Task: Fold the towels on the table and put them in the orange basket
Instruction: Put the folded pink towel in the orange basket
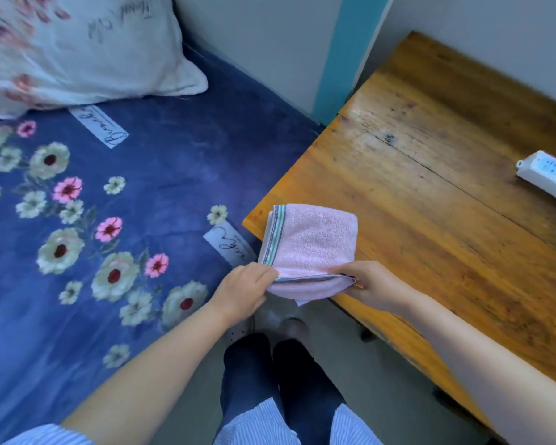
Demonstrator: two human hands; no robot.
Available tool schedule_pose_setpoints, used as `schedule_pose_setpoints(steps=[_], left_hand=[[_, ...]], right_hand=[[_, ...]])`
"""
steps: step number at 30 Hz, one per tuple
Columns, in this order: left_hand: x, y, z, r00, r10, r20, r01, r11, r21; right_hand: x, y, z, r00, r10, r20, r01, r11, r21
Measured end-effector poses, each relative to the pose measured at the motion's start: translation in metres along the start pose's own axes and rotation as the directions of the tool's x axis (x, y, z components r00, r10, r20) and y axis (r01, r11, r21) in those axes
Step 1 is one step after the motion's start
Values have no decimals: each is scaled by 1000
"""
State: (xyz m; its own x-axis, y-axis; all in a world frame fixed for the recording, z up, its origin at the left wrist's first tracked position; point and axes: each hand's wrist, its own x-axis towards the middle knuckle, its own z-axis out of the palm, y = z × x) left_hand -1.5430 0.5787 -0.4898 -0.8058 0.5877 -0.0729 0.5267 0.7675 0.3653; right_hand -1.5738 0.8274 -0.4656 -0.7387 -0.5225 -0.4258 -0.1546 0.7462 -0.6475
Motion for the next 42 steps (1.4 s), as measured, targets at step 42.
schedule_pose_setpoints(steps=[42], left_hand=[[-601, -174, -242, -76, -851, -520, 722, 313, -617]], right_hand=[[154, -661, 279, 758, -651, -42, 651, 753, 97]])
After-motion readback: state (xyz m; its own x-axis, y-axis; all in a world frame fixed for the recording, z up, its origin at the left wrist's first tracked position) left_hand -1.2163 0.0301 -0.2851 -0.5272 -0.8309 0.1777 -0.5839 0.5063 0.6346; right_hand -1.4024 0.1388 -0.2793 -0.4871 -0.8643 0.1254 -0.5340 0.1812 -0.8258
